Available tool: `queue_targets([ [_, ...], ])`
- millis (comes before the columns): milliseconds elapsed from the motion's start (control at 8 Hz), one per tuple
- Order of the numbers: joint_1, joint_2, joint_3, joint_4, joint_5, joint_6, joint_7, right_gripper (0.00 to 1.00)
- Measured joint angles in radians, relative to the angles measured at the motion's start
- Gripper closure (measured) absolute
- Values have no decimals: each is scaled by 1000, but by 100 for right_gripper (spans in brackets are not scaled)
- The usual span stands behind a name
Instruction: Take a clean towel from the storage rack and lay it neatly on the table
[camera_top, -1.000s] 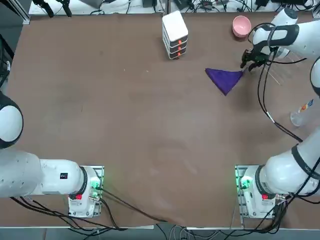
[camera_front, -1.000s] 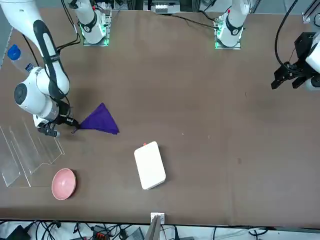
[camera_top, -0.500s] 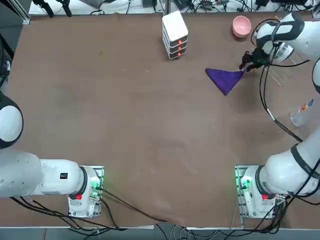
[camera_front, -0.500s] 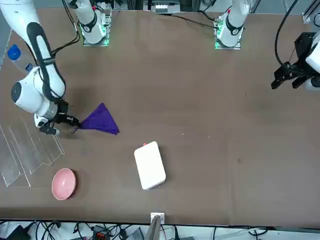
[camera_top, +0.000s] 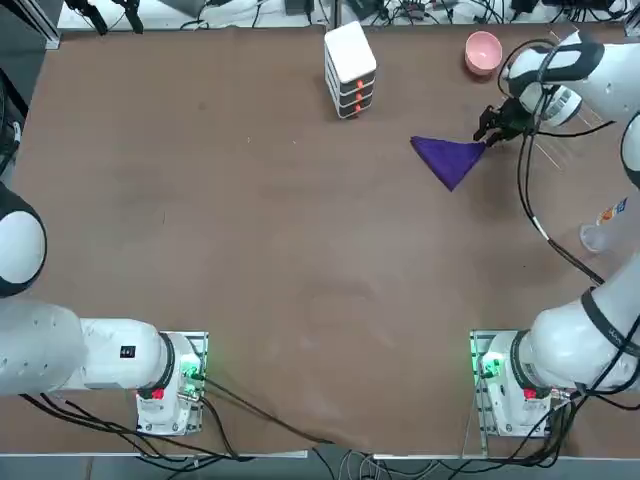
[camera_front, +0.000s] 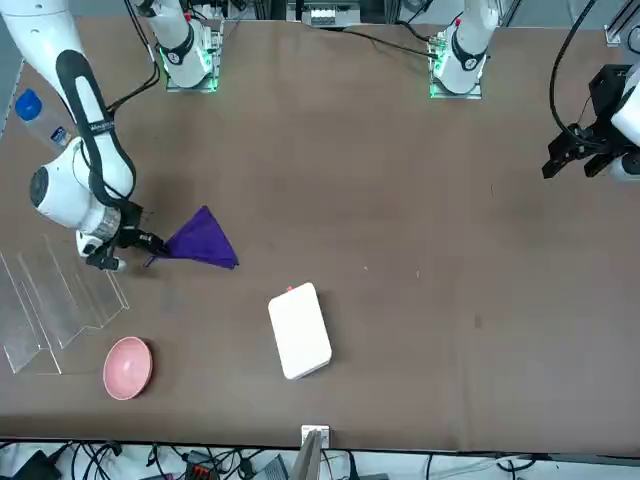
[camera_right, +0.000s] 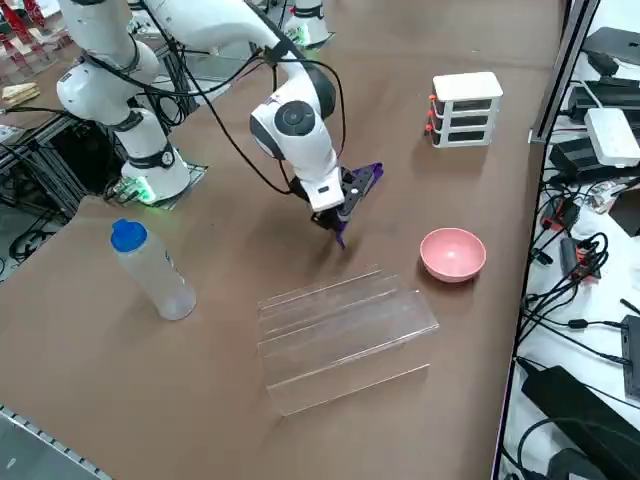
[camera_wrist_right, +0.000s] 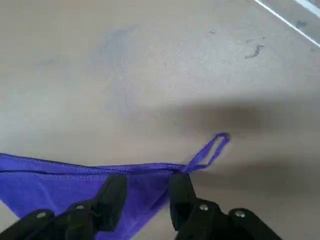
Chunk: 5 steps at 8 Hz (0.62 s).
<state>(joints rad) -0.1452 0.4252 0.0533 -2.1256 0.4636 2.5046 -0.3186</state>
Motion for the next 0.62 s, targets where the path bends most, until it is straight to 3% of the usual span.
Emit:
queue_targets([
  [625,-5,13,1,0,0,30,-17,45],
])
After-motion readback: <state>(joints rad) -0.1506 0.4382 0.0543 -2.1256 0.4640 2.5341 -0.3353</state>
